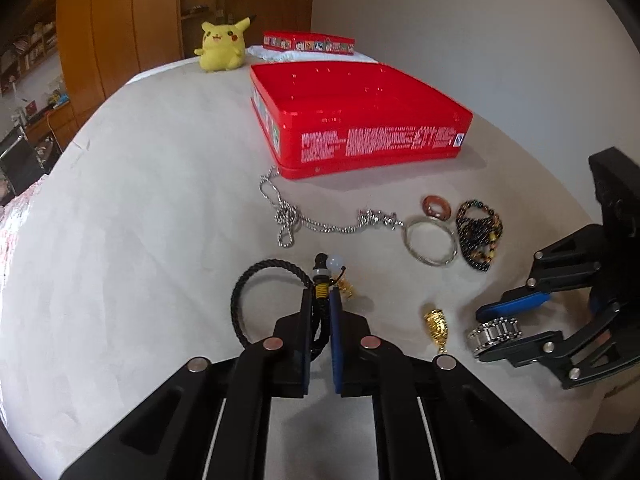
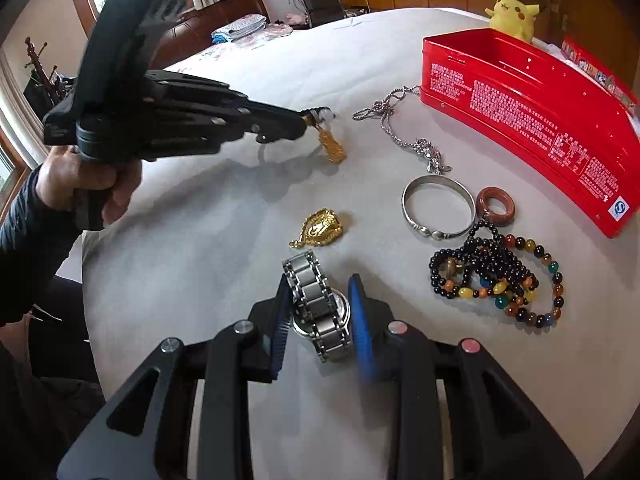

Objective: Organize jewelry
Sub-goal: 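Lift both items over the red tray and open both tools to drop them, then grasp the gold pendant with the left tool while the right tool grasps the dark beaded necklace, then lift the gold pendant and beaded necklace and carry both toward the red tray, then open the left tool to drop the gold pendant while the right tool releases the beaded necklace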

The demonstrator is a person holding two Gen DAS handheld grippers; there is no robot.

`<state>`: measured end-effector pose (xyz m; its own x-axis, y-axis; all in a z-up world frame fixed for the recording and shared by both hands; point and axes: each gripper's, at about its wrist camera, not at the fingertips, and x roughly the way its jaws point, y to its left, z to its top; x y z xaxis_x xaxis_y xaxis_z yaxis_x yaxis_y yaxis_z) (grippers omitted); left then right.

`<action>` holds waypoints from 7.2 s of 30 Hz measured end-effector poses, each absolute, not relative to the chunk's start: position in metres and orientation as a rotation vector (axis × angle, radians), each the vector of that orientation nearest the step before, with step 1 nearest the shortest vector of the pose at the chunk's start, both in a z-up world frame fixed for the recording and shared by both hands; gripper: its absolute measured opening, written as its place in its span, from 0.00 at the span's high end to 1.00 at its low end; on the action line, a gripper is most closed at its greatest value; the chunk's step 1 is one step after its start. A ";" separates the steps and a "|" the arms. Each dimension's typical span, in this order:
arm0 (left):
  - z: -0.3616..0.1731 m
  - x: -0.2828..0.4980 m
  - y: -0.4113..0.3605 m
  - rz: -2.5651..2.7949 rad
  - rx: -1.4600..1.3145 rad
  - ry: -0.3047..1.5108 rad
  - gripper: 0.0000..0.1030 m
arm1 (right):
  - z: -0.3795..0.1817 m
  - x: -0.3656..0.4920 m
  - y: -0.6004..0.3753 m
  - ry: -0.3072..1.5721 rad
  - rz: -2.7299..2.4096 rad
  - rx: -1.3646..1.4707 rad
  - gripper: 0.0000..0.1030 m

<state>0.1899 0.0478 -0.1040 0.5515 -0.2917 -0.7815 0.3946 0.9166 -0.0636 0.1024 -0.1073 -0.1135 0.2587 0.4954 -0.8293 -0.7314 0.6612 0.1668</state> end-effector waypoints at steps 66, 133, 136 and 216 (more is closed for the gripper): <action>-0.047 0.391 -0.055 -0.445 0.199 0.895 0.93 | -0.043 0.361 -0.197 0.970 0.462 -0.129 0.87; -0.129 0.164 -0.033 -0.398 0.173 0.946 0.75 | -0.107 0.144 -0.166 0.953 0.616 -0.171 0.48; -0.128 0.165 -0.031 -0.405 0.158 0.948 0.82 | -0.111 0.148 -0.166 0.963 0.610 -0.189 0.75; -0.043 0.368 -0.056 -0.421 0.225 0.881 0.83 | 0.035 0.310 -0.223 0.814 0.520 -0.024 0.98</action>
